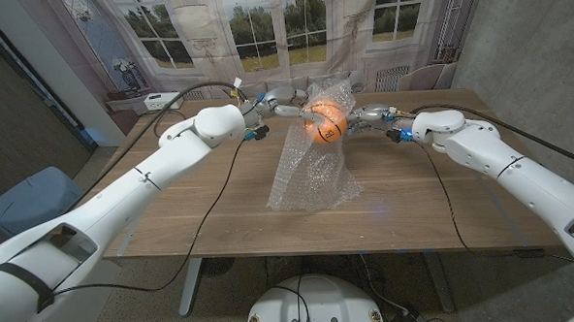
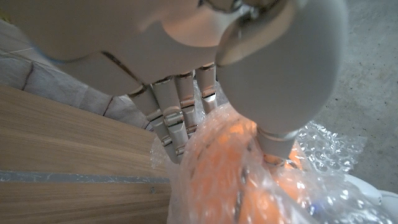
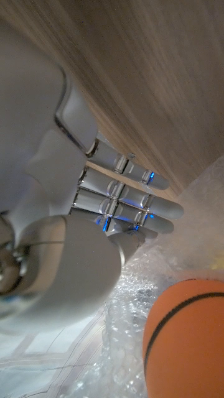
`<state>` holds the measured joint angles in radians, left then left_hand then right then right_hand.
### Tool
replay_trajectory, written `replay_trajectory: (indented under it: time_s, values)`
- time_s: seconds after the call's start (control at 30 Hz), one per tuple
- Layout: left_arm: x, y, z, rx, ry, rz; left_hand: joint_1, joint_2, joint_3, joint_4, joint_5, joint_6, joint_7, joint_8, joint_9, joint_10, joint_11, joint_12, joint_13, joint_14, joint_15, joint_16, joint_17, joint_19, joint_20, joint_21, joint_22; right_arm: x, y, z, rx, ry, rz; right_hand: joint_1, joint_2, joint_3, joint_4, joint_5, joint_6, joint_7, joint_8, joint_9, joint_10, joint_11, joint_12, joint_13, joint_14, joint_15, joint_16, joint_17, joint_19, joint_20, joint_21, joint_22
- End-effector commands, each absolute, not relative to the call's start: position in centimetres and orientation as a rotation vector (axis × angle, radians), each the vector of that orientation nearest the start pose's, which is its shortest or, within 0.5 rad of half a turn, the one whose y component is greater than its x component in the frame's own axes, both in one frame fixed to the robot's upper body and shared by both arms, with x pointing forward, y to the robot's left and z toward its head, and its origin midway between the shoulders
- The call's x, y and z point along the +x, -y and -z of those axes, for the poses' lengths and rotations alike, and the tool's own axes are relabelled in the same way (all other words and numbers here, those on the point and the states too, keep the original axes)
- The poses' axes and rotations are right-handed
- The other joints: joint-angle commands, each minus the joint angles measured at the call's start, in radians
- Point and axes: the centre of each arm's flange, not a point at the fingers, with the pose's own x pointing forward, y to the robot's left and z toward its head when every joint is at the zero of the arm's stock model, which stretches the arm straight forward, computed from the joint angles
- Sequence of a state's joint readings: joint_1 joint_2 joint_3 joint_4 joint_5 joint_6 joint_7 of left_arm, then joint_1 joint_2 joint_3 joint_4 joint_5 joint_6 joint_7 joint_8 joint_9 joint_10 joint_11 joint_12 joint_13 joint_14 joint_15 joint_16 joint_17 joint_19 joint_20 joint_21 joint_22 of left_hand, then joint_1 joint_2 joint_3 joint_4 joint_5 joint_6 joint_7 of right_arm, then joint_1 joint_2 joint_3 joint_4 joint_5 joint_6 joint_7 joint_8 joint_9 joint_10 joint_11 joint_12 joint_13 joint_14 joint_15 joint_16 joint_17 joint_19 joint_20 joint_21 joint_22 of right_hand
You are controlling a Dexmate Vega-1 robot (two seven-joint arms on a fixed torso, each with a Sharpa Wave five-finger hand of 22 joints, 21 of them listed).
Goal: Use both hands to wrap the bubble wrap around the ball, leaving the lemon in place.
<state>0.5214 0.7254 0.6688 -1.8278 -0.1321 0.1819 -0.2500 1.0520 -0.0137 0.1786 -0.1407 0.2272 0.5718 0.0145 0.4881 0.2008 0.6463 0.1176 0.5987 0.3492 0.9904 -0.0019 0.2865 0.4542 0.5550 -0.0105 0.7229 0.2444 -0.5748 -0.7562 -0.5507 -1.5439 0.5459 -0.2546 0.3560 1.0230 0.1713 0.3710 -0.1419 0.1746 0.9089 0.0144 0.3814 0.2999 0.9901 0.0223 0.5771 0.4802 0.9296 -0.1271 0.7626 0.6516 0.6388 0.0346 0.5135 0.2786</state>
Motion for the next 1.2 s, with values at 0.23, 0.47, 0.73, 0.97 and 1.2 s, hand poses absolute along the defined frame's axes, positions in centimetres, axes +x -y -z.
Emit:
replay_trajectory:
  time_s: [0.23,0.47,0.73,0.97,1.2]
  values:
    - [55.9,-10.1,-11.7,1.368,0.513,0.491,0.190,0.183,0.107,0.082,0.137,0.285,0.005,0.052,0.242,0.262,-0.247,-0.007,0.327,0.162,-0.219,-0.005,0.008,0.004,0.006,0.020,0.004,65.7,20.1,-5.3,-0.616,0.186,-0.619,0.028,0.018,-0.001,0.009,0.007,0.000,0.004,0.011,0.005,-0.005,0.001,0.006,0.003,-0.006,-0.016,0.006,0.000,0.004,0.005,0.016,0.005]
    - [55.6,-9.2,-11.8,1.477,0.482,0.464,0.191,0.185,0.110,0.083,0.128,0.286,0.009,0.044,0.235,0.263,-0.252,-0.012,0.322,0.161,-0.219,-0.007,0.010,-0.001,0.005,0.029,0.004,66.4,18.5,-5.3,-0.658,0.165,-0.643,0.031,0.018,-0.003,0.011,0.008,0.001,0.004,0.012,0.006,-0.005,0.002,0.008,0.004,-0.007,-0.017,0.006,0.000,0.005,0.005,0.023,0.007]
    - [55.4,-7.9,-11.2,1.624,0.426,0.437,0.193,0.185,0.115,0.082,0.115,0.292,0.010,0.037,0.225,0.272,-0.251,-0.020,0.308,0.163,-0.218,-0.008,0.013,-0.002,0.004,0.042,0.005,67.3,16.5,-4.3,-0.709,0.123,-0.653,0.037,0.017,-0.004,0.012,0.008,0.002,0.005,0.014,0.005,-0.003,0.004,0.010,0.001,-0.006,-0.013,0.008,-0.001,0.008,0.006,0.032,0.008]
    - [55.7,-6.7,-9.6,1.756,0.390,0.424,0.192,0.182,0.117,0.081,0.101,0.298,0.008,0.031,0.217,0.274,-0.248,-0.027,0.298,0.167,-0.217,-0.008,0.014,-0.003,0.005,0.053,0.005,67.8,15.3,-3.8,-0.739,0.106,-0.633,0.037,0.023,-0.005,0.023,0.011,-0.013,0.012,0.008,0.002,-0.032,0.017,-0.003,-0.006,-0.015,0.002,0.002,-0.006,-0.002,0.012,0.042,0.010]
    - [56.2,-6.0,-7.8,1.808,0.374,0.478,0.199,0.175,0.123,0.070,0.080,0.322,0.005,0.028,0.204,0.297,-0.257,-0.035,0.279,0.177,-0.221,-0.006,0.013,0.011,-0.005,0.073,0.004,68.3,14.5,-2.8,-0.725,0.101,-0.611,0.026,0.029,-0.003,0.047,0.014,-0.028,0.011,0.003,-0.001,-0.051,0.023,-0.014,-0.017,-0.039,0.007,-0.018,-0.018,-0.018,0.011,0.052,0.011]
